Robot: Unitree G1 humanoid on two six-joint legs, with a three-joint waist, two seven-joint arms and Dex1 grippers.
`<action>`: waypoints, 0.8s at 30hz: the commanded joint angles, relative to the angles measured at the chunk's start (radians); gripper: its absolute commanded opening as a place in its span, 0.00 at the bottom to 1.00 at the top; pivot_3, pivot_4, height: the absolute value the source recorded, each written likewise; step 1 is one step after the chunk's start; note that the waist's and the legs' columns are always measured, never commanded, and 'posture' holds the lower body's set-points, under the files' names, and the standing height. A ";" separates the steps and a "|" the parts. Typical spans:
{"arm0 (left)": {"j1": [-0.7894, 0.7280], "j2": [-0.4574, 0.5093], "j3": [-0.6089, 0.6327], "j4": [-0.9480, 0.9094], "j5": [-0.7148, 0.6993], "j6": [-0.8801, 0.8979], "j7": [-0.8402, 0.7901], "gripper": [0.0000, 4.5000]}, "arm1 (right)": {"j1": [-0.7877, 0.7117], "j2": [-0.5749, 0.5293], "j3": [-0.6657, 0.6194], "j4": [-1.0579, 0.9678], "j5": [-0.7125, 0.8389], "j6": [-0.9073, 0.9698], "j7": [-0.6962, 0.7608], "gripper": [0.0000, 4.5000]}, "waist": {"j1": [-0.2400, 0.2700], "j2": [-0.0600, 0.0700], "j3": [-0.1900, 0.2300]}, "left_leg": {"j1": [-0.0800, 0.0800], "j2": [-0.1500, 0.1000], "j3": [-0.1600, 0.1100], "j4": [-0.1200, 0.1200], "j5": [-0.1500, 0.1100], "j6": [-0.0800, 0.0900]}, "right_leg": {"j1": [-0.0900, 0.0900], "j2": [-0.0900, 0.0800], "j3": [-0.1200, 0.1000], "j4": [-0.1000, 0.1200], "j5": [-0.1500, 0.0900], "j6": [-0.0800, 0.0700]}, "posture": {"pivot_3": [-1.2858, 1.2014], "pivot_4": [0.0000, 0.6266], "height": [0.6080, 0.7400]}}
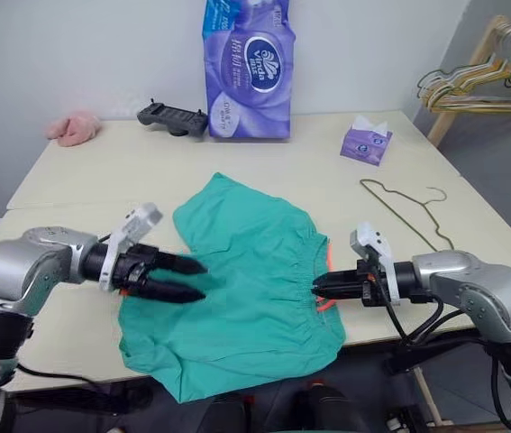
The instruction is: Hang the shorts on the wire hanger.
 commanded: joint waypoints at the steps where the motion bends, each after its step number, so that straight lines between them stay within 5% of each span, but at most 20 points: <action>1: 0.009 -0.122 0.067 -0.051 0.043 -0.104 0.185 0.90 | -0.026 0.041 -0.078 -0.038 0.023 0.010 -0.084 0.20 | 0.000 0.000 0.000 | 0.000 0.000 0.000 0.000 0.000 0.000 | 0.000 0.000 0.000 0.000 0.001 -0.001 | 0.54 0.12 1.00; 7: 0.001 -0.441 0.014 -0.170 0.185 -0.304 0.519 0.90 | -0.031 0.057 -0.151 0.058 -0.093 -0.025 -0.249 0.20 | 0.013 0.000 -0.001 | 0.000 -0.003 0.000 0.001 0.000 0.000 | 0.001 -0.005 0.000 0.000 0.004 -0.004 | 0.53 0.13 1.00; 10: -0.004 -0.527 -0.030 -0.181 0.228 -0.341 0.569 0.90 | -0.034 0.021 -0.162 0.111 -0.151 -0.044 -0.271 0.20 | 0.010 0.000 -0.001 | -0.001 -0.005 0.001 0.002 0.000 0.000 | 0.001 -0.006 0.002 -0.001 0.006 -0.001 | 0.52 0.12 1.00; 20: -0.032 -0.647 -0.197 -0.107 0.393 -0.505 0.590 0.90 | -0.076 -0.131 -0.143 0.409 -0.354 -0.244 -0.210 0.20 | 0.002 0.002 -0.002 | 0.000 -0.005 0.002 0.001 0.000 0.000 | 0.002 -0.004 0.002 -0.001 0.005 -0.001 | 0.51 0.11 1.00; 24: -0.061 -0.668 -0.255 -0.063 0.450 -0.577 0.566 0.90 | -0.162 -0.182 -0.111 0.673 -0.459 -0.396 -0.146 0.20 | 0.000 0.003 -0.002 | 0.000 -0.004 0.003 0.001 0.000 0.000 | 0.002 -0.002 0.002 -0.001 0.005 -0.001 | 0.51 0.10 1.00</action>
